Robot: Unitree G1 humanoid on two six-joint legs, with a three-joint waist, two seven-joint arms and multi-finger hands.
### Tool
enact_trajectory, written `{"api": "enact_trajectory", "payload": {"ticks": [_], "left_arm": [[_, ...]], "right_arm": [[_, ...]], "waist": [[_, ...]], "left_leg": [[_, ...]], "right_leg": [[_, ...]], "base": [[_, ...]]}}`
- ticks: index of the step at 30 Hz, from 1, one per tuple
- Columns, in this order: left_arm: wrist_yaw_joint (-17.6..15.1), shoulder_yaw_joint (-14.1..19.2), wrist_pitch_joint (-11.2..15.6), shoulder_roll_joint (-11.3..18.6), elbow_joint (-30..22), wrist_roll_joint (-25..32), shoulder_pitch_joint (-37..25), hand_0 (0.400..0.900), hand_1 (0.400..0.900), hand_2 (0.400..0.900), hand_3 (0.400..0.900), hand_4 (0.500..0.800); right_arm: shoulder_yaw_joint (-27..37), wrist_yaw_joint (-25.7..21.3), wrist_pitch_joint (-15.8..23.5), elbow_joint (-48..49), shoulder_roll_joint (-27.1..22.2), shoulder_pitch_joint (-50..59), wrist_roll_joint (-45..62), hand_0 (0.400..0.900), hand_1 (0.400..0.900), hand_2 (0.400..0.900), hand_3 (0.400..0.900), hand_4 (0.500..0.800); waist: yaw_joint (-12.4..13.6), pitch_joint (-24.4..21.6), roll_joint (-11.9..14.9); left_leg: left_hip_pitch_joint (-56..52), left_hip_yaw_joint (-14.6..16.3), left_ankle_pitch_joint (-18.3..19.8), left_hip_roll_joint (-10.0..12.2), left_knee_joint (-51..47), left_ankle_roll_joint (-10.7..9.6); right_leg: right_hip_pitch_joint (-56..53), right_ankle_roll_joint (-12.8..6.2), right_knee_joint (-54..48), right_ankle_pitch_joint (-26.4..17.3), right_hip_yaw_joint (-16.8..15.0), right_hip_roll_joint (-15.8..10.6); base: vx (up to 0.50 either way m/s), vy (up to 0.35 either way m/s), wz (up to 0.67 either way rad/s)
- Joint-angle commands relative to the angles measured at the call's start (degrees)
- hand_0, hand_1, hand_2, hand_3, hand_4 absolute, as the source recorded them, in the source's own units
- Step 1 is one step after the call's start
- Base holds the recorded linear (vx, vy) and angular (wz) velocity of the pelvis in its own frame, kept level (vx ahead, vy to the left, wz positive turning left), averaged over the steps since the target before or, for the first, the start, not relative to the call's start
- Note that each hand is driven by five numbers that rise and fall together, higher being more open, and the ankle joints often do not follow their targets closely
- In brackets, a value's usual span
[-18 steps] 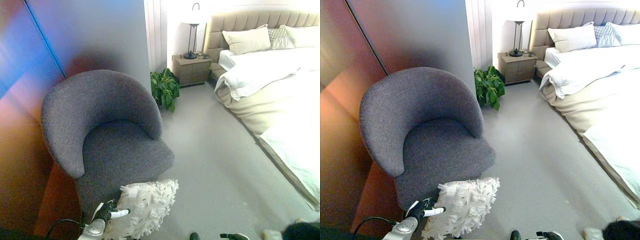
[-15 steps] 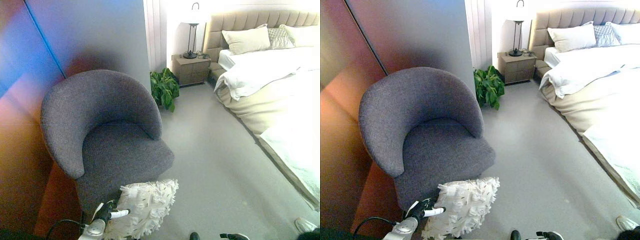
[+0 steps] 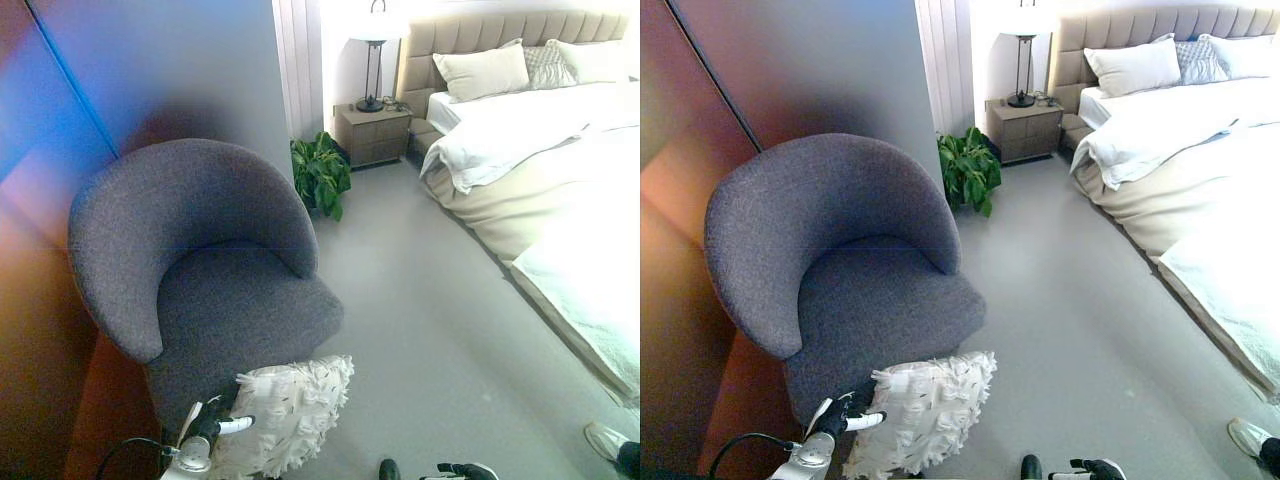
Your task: Pick up the pillow and put it on the sofa.
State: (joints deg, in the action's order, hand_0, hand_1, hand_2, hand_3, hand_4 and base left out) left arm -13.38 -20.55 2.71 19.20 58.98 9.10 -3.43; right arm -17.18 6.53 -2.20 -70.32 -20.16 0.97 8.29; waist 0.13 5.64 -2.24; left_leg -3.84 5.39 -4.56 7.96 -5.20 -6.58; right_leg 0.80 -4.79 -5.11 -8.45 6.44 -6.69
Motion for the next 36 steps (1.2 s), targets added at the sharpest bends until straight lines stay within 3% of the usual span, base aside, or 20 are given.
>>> {"api": "enact_trajectory", "payload": {"ticks": [1, 17, 27, 36], "left_arm": [[-4.7, 1.1, 3.9, 1.5, 3.8, -2.4, -8.3, 0.9, 0.9, 0.9, 0.9, 0.8], [-13.0, -1.5, 6.8, 2.2, 8.1, -0.9, -19.5, 0.9, 0.9, 0.9, 0.9, 0.8], [-12.5, -1.2, 6.5, 6.4, 12.3, 4.5, -32.1, 0.9, 0.9, 0.9, 0.9, 0.8], [-11.8, -1.1, 5.4, 6.6, 15.5, 9.0, -37.9, 0.9, 0.9, 0.9, 0.9, 0.8]], "right_arm": [[-3.1, -0.3, 1.1, -2.5, 0.0, 4.8, 0.4, 0.9, 0.9, 0.9, 0.9, 0.8], [-8.3, -3.0, 3.3, -0.7, -0.7, 12.4, 5.2, 0.9, 0.9, 0.9, 0.9, 0.8], [-11.8, -3.5, 3.3, 0.5, 0.2, 21.9, 8.5, 0.9, 0.9, 0.9, 0.9, 0.8], [-13.8, -5.2, 3.6, 3.1, 1.3, 26.0, 10.2, 0.9, 0.9, 0.9, 0.9, 0.8]], "waist": [[-1.1, 3.6, 2.0], [-3.5, 16.3, 2.1], [-4.4, 24.1, 4.4], [-5.3, 24.1, 5.6]], "left_leg": [[1.2, -0.8, 4.1, -3.5, 4.5, 4.3], [10.7, 0.5, 3.7, -4.2, 9.0, 5.0], [19.9, 1.2, 2.1, -3.8, 13.5, 4.2], [27.0, 0.8, 1.5, -4.0, 15.7, 3.6]], "right_leg": [[-2.1, -1.65, 3.4, 5.9, 0.9, -1.2], [7.4, -1.3, 6.1, 3.7, -4.7, -1.6], [16.0, -0.85, 8.1, 1.1, -6.5, -0.4], [23.2, -0.4, 10.2, 0.5, -6.0, -0.1]], "base": [[-0.02, -0.003, -0.04], [-0.09, 0.01, -0.07], [-0.11, -0.034, -0.02], [-0.05, -0.013, 0.01]]}}
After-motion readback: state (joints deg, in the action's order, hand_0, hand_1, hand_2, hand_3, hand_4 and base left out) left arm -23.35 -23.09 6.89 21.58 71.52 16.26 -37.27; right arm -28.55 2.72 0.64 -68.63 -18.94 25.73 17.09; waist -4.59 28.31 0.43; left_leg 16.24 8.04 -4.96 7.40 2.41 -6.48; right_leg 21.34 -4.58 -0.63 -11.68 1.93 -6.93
